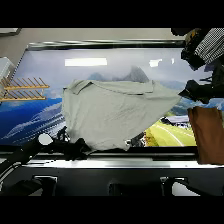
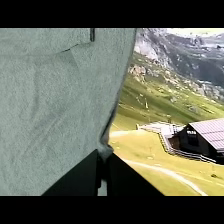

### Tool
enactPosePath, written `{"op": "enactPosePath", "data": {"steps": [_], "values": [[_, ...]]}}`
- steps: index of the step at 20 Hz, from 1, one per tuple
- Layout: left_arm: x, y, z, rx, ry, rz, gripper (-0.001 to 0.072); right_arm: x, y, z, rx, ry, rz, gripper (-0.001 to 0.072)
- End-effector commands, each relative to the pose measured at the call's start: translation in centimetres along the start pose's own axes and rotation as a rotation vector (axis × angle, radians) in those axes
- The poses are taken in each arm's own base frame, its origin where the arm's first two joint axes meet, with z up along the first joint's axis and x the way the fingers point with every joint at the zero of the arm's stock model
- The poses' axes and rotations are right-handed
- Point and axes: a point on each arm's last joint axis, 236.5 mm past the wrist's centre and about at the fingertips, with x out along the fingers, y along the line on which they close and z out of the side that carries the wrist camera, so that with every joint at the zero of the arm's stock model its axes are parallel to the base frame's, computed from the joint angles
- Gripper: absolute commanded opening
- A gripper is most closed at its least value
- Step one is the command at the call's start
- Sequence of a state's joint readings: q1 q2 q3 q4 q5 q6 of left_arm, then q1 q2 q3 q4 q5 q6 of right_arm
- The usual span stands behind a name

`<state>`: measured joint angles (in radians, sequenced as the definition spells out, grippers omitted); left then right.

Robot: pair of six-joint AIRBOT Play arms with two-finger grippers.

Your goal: Fold the clothes and pants, and hang the long-sleeved shirts on hangers.

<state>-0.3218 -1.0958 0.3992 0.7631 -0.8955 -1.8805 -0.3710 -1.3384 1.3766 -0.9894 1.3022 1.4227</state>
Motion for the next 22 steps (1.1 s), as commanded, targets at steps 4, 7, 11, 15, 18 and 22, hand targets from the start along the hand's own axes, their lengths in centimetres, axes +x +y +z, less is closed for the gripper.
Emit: {"op": "enactPosePath", "data": {"steps": [4, 7, 11, 15, 18, 22], "values": [[0.5, -0.4, 2.0, 0.016, -0.085, -0.01, 0.0134, -0.7, 0.5, -0.2, -0.006, -0.005, 0.003, 0.0042], [0.7, -0.3, 2.2, 0.02, -0.088, -0.007, 0.0033, -0.9, 0.7, -0.7, -0.009, 0.012, 0.006, 0.0042], [-1.0, -3.9, 3.3, 0.162, -0.124, -0.059, 0.0016, -1.8, 1.8, -0.5, -0.021, -0.013, 0.03, 0.0042], [-8.1, -11.5, 7.2, 0.37, -0.288, -0.122, 0.0015, -3.5, 6.3, 1.3, -0.071, -0.122, 0.188, 0.0041], [-17.7, -16.6, 10.6, 0.528, -0.489, -0.103, 0.0015, -6.6, 10.4, 3.7, -0.127, -0.285, 0.313, 0.004], [-34.9, -22.7, 11.6, 0.649, -0.844, -0.141, 0.0015, -16.5, 16.5, 6.7, -0.28, -0.592, 0.367, 0.004]]}}
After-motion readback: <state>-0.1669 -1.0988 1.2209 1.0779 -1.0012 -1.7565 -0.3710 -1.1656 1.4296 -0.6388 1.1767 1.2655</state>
